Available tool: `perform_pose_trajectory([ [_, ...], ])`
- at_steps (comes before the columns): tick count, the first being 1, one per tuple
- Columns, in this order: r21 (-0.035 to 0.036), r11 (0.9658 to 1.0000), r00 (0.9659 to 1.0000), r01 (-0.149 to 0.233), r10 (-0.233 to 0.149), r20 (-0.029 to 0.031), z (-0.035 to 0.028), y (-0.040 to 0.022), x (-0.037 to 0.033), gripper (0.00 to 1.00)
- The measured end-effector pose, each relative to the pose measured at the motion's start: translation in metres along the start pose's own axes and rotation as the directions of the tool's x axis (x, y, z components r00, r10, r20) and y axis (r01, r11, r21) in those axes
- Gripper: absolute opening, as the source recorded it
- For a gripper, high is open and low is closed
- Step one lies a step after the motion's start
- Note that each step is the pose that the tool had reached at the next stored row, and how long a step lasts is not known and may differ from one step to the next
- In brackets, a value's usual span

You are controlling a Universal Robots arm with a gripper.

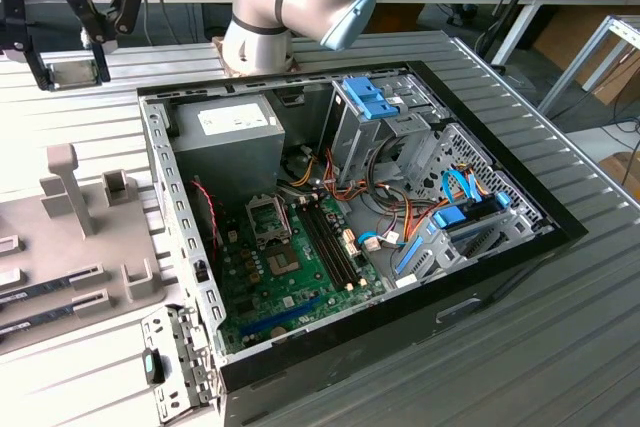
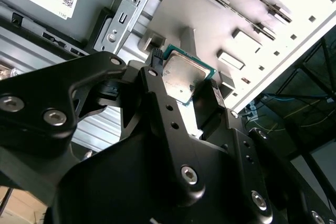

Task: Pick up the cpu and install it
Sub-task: 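Pick up the cpu and move it towards the insertion slot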

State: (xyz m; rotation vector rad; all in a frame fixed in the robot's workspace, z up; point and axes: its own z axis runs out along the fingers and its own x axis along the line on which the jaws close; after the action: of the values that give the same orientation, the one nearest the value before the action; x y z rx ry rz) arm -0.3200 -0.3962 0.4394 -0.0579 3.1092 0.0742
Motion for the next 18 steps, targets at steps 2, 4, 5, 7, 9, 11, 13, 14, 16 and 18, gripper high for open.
perform_pose_trajectory([
  [2, 0.0000, 1.0000, 1.0000, 0.000, 0.000, 0.0000, 0.0002, 0.0000, -0.0011, 0.47],
  [4, 0.0000, 1.0000, 1.0000, 0.000, 0.000, -0.0001, 0.0005, -0.0001, -0.0022, 0.47],
  [5, 0.0000, 1.0000, 1.0000, 0.000, 0.000, 0.0000, 0.0007, -0.0001, -0.0032, 0.47],
  [7, 0.0000, 1.0000, 1.0000, 0.000, 0.000, -0.0001, 0.0009, -0.0002, -0.0042, 0.47],
  [9, 0.0000, 1.0000, 1.0000, 0.000, 0.000, 0.0000, 0.0013, -0.0003, -0.0058, 0.47],
  [11, 0.0000, 1.0000, 1.0000, 0.000, 0.000, 0.0000, 0.0015, -0.0003, -0.0068, 0.47],
  [13, 0.0000, 1.0000, 1.0000, 0.000, 0.000, 0.0000, 0.0018, -0.0004, -0.0078, 0.47],
  [14, 0.0000, 1.0000, 1.0000, 0.000, 0.000, 0.0000, 0.0019, -0.0004, -0.0083, 0.47],
  [16, 0.0000, 1.0000, 1.0000, 0.000, 0.000, 0.0000, 0.0022, -0.0004, -0.0095, 0.47],
  [18, 0.0000, 1.0000, 1.0000, 0.000, 0.000, -0.0001, 0.0024, -0.0005, -0.0106, 0.47],
])
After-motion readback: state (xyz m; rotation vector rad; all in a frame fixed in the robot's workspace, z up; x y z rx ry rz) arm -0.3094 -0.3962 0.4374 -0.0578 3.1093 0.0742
